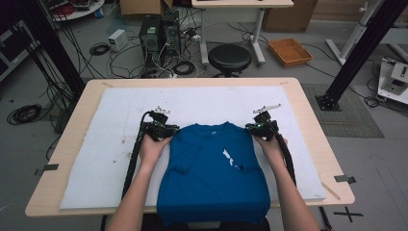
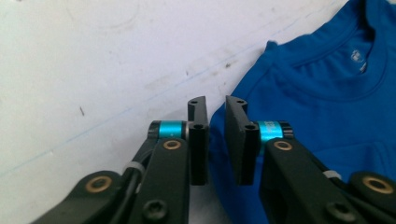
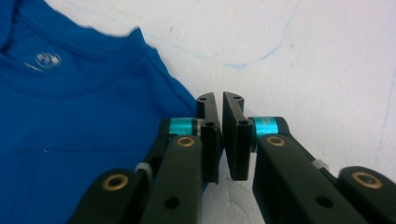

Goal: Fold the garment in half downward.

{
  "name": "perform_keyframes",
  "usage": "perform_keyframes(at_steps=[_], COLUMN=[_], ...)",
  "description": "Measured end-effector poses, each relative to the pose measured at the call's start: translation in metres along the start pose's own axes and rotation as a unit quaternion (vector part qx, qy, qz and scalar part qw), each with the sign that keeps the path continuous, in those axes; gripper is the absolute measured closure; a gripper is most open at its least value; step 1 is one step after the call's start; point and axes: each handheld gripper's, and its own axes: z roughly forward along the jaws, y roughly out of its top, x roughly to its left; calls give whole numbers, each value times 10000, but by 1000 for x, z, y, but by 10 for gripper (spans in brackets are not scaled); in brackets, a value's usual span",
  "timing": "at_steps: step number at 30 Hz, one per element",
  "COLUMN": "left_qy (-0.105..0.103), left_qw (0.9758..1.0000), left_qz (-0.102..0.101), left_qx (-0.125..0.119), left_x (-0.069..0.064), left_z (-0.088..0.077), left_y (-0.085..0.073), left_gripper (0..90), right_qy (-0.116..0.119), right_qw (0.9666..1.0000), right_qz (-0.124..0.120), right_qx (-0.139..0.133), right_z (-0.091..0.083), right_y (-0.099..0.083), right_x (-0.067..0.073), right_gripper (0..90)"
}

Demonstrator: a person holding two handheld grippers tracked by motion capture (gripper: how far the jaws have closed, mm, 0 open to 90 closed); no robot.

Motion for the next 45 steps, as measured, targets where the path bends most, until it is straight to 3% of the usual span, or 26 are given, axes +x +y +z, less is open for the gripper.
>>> perform_keyframes(at_steps=[5,8,13,16,19,21,26,29,41,45], left_qy=[-96,-186,-351,-325,-250,-168,-93,-76,-54,-67], left_qw=[9998,9992,9981,9977,9975,9978,9974,9971,9982,9973], left_qz=[173,289,376,425,505,504,620,653,586,694], left_qx=[75,207,351,416,423,402,362,370,-67,-217], left_x=[-6,-9,-11,-13,-13,-14,-19,-20,-18,-24], left_z=[7,14,23,25,25,25,27,27,6,-6], left_y=[15,22,21,20,20,20,19,20,30,35], left_gripper=[687,657,631,626,677,728,855,874,882,882], right_qy=[96,235,308,370,291,189,215,189,376,394], right_qw=[9995,9995,9992,9990,9988,9987,9979,9978,9985,9975], right_qz=[-98,-140,-253,-187,-314,-417,-578,-615,-133,-187], right_qx=[-278,-167,-48,169,228,226,181,128,-385,-553], right_z=[-1,6,17,24,28,28,28,27,7,-7], right_y=[13,22,26,23,23,23,23,24,29,31], right_x=[5,10,15,14,17,19,24,26,19,23], right_gripper=[682,623,621,621,640,703,855,878,884,887])
